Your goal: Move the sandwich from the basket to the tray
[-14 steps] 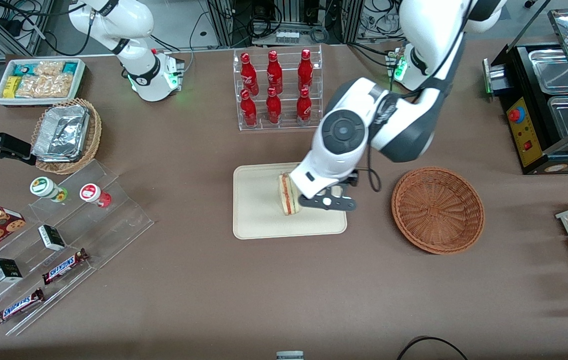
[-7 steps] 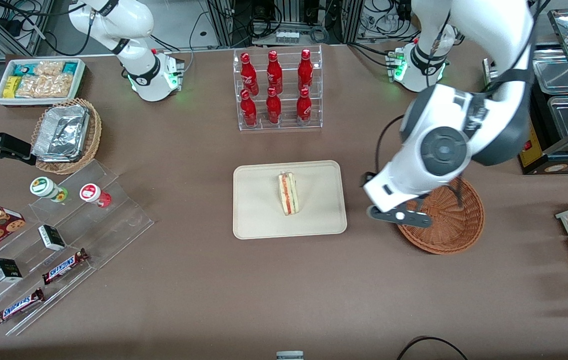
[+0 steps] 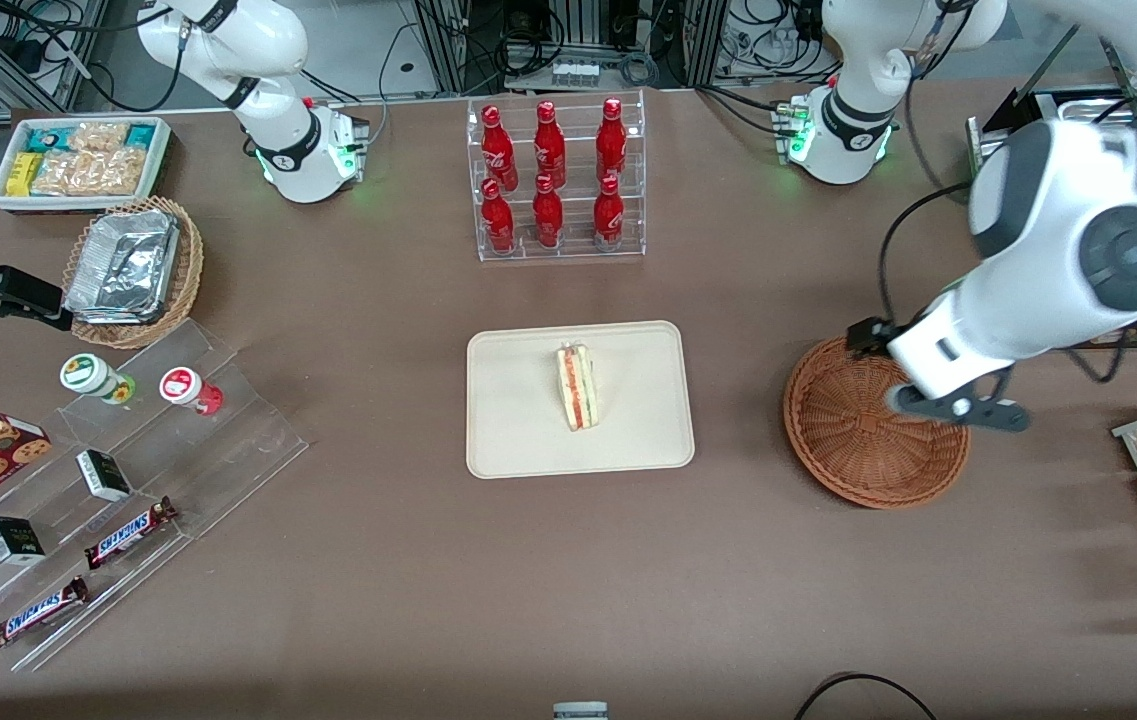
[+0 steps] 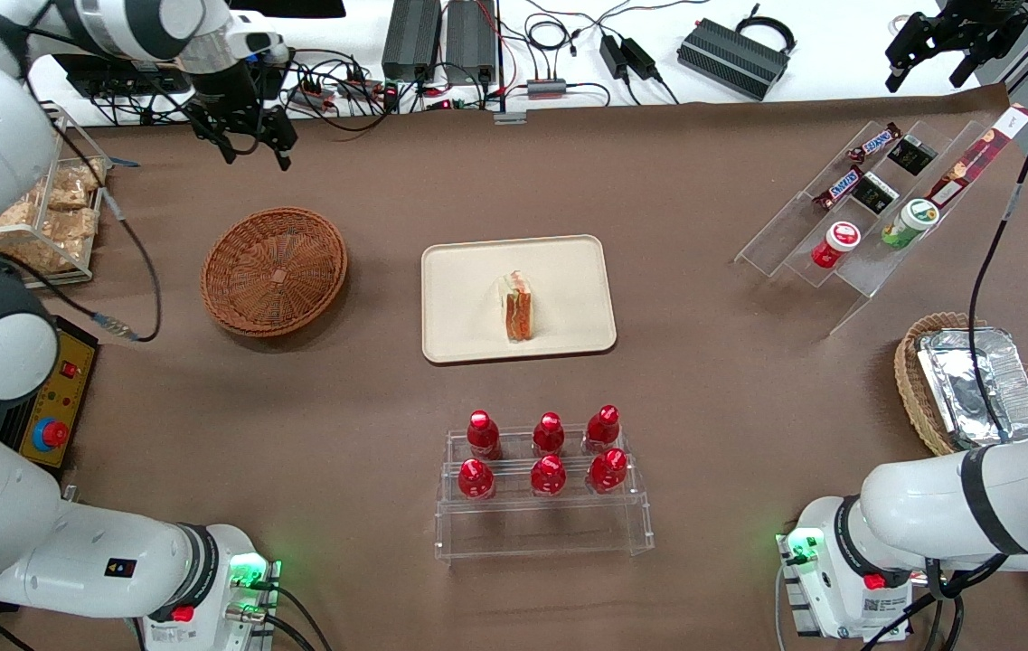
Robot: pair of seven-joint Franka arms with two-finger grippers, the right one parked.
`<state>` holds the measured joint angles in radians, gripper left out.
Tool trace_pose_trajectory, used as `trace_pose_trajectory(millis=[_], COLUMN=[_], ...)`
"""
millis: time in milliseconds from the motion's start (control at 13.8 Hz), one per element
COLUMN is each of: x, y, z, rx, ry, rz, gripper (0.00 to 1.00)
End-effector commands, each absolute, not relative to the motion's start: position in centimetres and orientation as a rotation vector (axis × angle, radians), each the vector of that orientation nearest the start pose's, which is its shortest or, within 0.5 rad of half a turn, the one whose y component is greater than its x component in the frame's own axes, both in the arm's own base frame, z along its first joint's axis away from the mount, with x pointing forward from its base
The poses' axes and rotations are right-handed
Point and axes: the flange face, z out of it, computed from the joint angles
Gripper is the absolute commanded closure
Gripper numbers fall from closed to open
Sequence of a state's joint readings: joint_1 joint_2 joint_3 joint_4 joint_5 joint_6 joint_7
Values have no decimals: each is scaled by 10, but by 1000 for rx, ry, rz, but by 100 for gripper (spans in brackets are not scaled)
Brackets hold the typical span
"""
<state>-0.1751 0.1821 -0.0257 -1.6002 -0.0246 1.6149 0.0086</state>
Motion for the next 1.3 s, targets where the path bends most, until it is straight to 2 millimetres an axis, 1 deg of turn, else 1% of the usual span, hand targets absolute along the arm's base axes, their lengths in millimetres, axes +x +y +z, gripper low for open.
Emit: trace_pose_trajectory(millis=[0,145,217,290,362,725,870,942,1014,1087,1232], x=[558,551,546,540,535,519,512,510,512,519,528], y=[-96,-73,-65,-64,-59,-52,-50,-47,-41,-37,-39], z=[533,541,547,552,557,576,590,599,603,600,595], rx=[-3125,-3128,-3131,-3128,-3127,-3115,-3114,-3114,-3120,-3124,-3122], ry=[303,246,225,227,213,193,174,162,144,135,144], rz=[260,276,271,278,292,322,322,329,328,323,330], gripper=[0,0,0,0,0,0,0,0,0,0,0])
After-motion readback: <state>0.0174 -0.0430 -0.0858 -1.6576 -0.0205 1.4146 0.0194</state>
